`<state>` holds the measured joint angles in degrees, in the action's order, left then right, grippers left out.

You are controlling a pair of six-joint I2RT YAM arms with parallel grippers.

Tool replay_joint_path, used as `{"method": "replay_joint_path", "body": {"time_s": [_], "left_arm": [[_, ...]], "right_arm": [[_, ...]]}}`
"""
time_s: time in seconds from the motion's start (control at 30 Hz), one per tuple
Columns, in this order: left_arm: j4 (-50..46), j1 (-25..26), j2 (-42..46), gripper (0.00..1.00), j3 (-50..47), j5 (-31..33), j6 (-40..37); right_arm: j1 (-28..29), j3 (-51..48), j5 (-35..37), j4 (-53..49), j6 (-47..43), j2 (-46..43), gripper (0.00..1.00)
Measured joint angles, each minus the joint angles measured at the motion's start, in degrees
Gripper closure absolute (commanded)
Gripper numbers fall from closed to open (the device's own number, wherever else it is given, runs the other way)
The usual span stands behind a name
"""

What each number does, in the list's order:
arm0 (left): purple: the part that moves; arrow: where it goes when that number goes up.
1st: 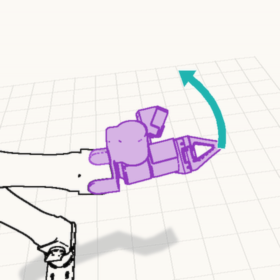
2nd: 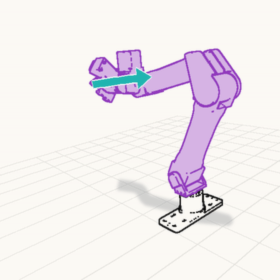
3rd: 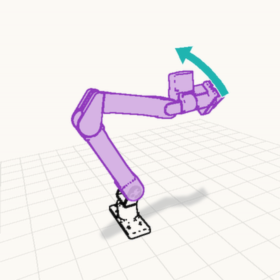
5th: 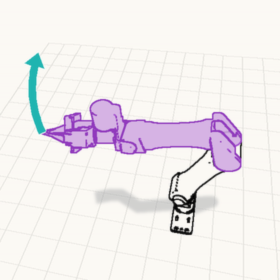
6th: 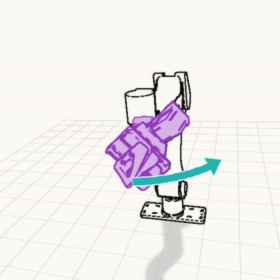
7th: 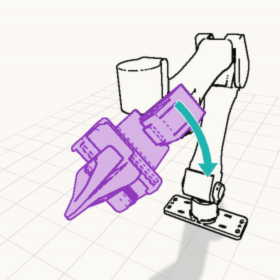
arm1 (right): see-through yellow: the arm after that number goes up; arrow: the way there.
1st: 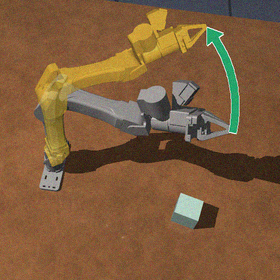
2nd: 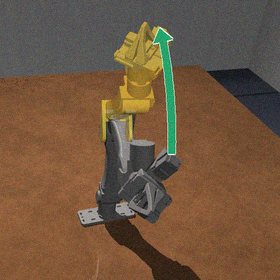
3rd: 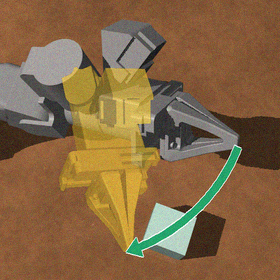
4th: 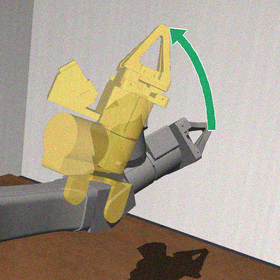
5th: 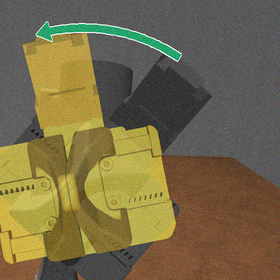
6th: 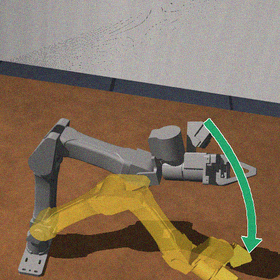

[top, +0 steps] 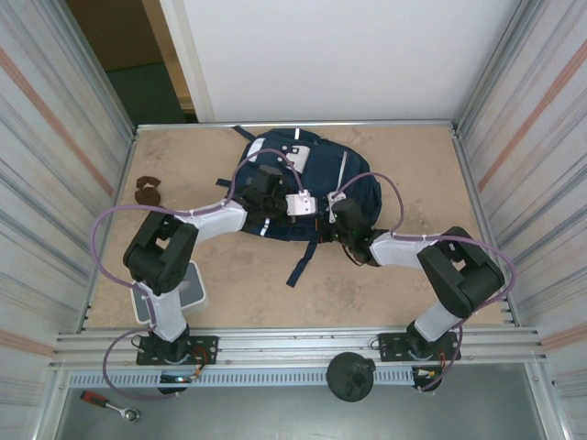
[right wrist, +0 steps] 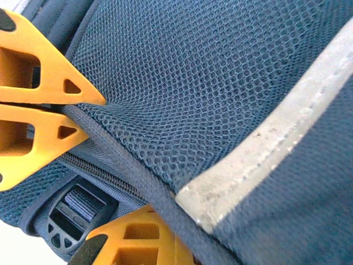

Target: Pack the student bag

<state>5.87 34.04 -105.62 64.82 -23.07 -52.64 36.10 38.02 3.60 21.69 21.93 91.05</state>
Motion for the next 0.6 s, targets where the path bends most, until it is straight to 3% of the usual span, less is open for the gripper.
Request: {"method": "replay_joint_path", "body": {"time_s": [0.2, 0.43, 0.6], "left_arm": [[1.8, -1.3, 1.3, 1.0, -1.6, -1.4, -1.3], [1.4, -3.6, 2.1, 1.0, -3.7, -1.4, -2.8], [0.9, -4.0, 2.5, 1.0, -3.8, -1.6, -3.0]], "right_arm": [[-2.0, -3.0, 0.9, -3.5, -0.1, -7.5, 1.0], [-10.9, -3.4, 3.1, -10.4, -0.6, -11.1, 1.0], [-11.7, -3.4, -1.4, -12.8, -3.6, -12.2, 0.98]]}}
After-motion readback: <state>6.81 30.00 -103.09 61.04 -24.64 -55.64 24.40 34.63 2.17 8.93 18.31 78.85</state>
